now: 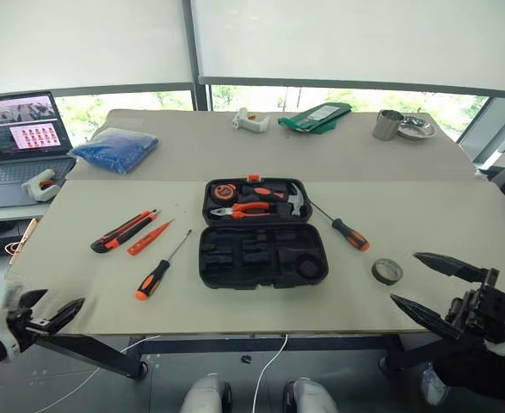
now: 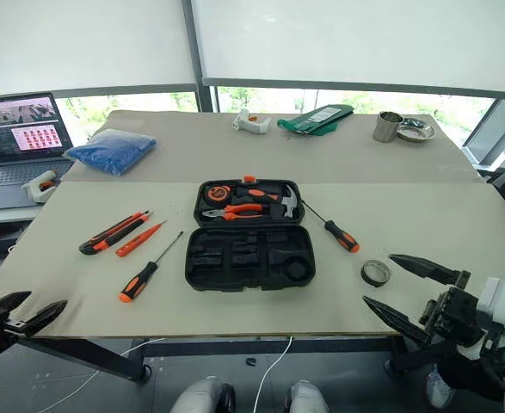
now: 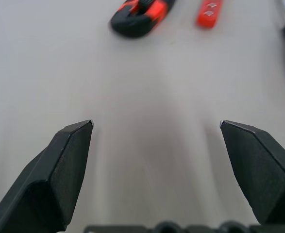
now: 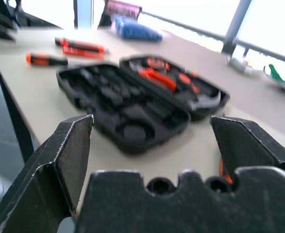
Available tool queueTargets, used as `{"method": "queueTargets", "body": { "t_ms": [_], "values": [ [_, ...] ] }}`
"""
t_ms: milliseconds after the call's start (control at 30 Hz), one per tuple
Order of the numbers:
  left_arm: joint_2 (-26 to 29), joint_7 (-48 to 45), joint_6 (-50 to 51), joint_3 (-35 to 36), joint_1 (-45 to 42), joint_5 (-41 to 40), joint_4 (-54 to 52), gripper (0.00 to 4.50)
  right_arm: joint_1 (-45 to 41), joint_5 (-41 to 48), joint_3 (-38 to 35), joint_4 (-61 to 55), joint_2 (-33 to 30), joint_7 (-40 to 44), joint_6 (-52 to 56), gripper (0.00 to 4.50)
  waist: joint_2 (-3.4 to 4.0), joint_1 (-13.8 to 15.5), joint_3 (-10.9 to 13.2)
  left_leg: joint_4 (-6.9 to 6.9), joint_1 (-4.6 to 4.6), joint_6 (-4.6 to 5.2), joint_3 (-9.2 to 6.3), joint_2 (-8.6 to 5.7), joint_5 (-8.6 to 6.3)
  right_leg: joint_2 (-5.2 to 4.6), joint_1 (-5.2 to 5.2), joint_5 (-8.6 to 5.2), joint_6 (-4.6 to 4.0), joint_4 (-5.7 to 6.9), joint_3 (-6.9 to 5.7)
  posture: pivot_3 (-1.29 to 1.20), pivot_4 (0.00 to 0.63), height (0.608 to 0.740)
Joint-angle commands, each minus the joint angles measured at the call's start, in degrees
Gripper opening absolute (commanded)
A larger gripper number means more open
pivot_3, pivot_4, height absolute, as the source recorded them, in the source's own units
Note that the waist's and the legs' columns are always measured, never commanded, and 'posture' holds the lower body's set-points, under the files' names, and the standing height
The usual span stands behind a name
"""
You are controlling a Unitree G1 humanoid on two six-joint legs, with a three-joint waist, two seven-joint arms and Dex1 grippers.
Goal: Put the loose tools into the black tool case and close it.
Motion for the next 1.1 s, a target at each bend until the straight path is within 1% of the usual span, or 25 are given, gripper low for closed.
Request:
{"method": "queueTargets", "body": {
  "t_ms": [33, 267, 367, 433, 500, 567, 633, 700, 800, 867, 1000, 1033, 1067, 1100],
  "values": [
    [0.68, 0.95, 3.0, 2.95, -1.11, -2.13, -1.06, 4.5, -1.35, 0.75, 1.28, -5.07, 0.82, -2.62, 0.99, 4.48, -0.02, 0.3, -0.01, 0.0, 0.0, 0.0, 0.0, 0.0, 0.0, -0.01, 0.0, 0.0, 0.0, -0.01, 0.0, 0.0, 0.15, 0.74],
    [4.14, 0.38, 9.27, 1.71, -6.83, -5.08, -4.28, 4.5, -4.62, -0.02, 4.02, -7.43, 0.72, -6.3, 3.09, 4.48, -0.07, 0.48, -0.04, 0.0, -0.01, -0.01, 0.02, -0.02, 0.0, -0.08, 0.01, 0.01, -0.01, -0.02, -0.02, 0.0, 0.15, 0.74],
    [6.43, 1.54, 16.26, -1.06, -9.72, -7.39, -8.49, 4.5, -6.31, 0.14, 5.13, -8.15, 0.45, -7.45, 4.62, 4.48, -0.07, 0.4, -0.04, 0.0, -0.01, -0.01, 0.03, -0.03, 0.0, -0.06, 0.01, 0.03, -0.03, -0.01, -0.01, 0.0, 0.15, 0.74],
    [8.7, 2.99, 21.78, -4.79, -11.74, -8.07, -12.38, 4.5, -7.62, 0.14, 6.07, -8.25, -0.03, -7.7, 5.62, 4.48, -0.07, 0.34, -0.03, 0.0, -0.01, -0.01, 0.03, -0.03, 0.0, -0.04, 0.01, 0.03, -0.03, 0.0, -0.01, 0.0, 0.15, 0.74],
    [9.42, 5.9, 27.3, -7.19, -15.14, -9.29, -14.65, 4.5, -8.98, 0.05, 6.78, -8.25, -0.58, -7.68, 6.63, 4.48, -0.06, 0.29, -0.03, 0.0, -0.01, -0.01, 0.05, -0.04, 0.0, -0.01, 0.03, 0.04, -0.04, 0.01, 0.01, 0.0, 0.15, 0.74],
    [8.76, 9.75, 33.35, -10.47, -20.11, -10.86, -16.84, 4.5, -10.8, 0.33, 7.4, -8.0, -1.1, -7.73, 7.69, 4.48, -0.07, 0.28, -0.03, 0.0, -0.01, 0.0, 0.06, -0.04, 0.0, 0.02, 0.07, 0.05, -0.02, 0.04, 0.03, 0.0, 0.15, 0.74],
    [8.14, 12.45, 38.62, -14.46, -24.22, -11.65, -19.05, 4.5, -12.18, 0.62, 7.79, -7.75, -1.43, -7.53, 8.37, 4.48, -0.1, 0.34, -0.01, 0.01, -0.03, -0.02, 0.05, -0.05, 0.03, 0.08, 0.15, 0.22, 0.21, 0.1, 0.05, 0.0, 0.15, 0.74],
    [6.08, 15.18, 42.26, -17.98, -28.33, -11.98, -19.76, 4.5, -12.7, 0.8, 8.06, -7.37, -1.72, -6.47, 8.67, 4.48, -0.1, 0.38, -0.01, 0.01, -0.03, -0.04, 0.06, -0.07, 0.05, 0.09, 0.17, 0.26, 0.27, 0.13, 0.06, 0.0, 0.15, 0.74],
    [3.15, 18.44, 44.85, -22.19, -32.38, -10.48, -19.23, 4.5, -13.19, 0.63, 8.5, -6.51, -2.02, -4.76, 8.82, 4.48, -0.15, 0.37, 0.01, 0.01, -0.03, -0.01, 0.08, -0.09, 0.08, 0.15, 0.18, 0.27, 0.3, 0.17, 0.11, 0.0, 0.15, 0.74],
    [2.36, 20.02, 45.69, -24.9, -33.15, -8.72, -18.61, 4.5, -13.69, 0.43, 8.69, -6.04, -2.18, -3.91, 8.86, 4.48, -0.23, 0.13, 0.05, 0.01, -0.04, 0.33, 0.08, -0.07, 0.32, 0.26, 0.17, 0.27, 0.3, 0.22, 0.14, 0.0, 0.15, 0.74],
    [-0.72, 23.18, 44.77, -28.98, -34.4, -5.29, -15.67, 4.5, -13.84, 0.56, 8.33, -4.57, -2.41, -2.07, 8.72, 4.48, -0.24, 0.14, 0.05, 0.0, 0.0, 0.33, 0.1, 0.0, 0.33, 0.41, 0.11, 0.26, 0.25, 0.26, 0.29, 0.0, 0.15, 0.74],
    [-1.32, 23.49, 44.41, -29.67, -34.6, -4.59, -14.89, 3.97, -13.85, 0.56, 8.21, -4.14, -2.29, -1.63, 8.49, 4.5, -0.24, 0.26, 0.05, 0.0, 0.0, 0.33, 0.1, 0.01, 0.34, 0.43, 0.11, 0.25, 0.24, 0.27, 0.3, 0.0, 0.15, 0.74],
    [-1.62, 23.53, 44.37, -30.18, -34.65, -4.06, -14.41, 3.76, -13.83, 0.5, 8.16, -3.81, -2.12, -1.26, 8.21, 4.5, -0.23, 0.31, 0.05, 0.01, 0.03, 0.29, 0.1, 0.01, 0.32, 0.42, 0.12, 0.25, 0.23, 0.3, 0.31, 0.0, 0.15, 0.74],
    [-1.69, 23.33, 44.31, -30.55, -34.6, -3.73, -14.1, 3.31, -13.8, 0.48, 8.18, -3.58, -1.98, -0.78, 7.99, 4.5, -0.23, 0.39, 0.05, 0.01, 0.05, 0.25, 0.1, 0.0, 0.3, 0.42, 0.12, 0.25, 0.21, 0.32, 0.34, 0.0, 0.15, 0.74]
  ]
}}
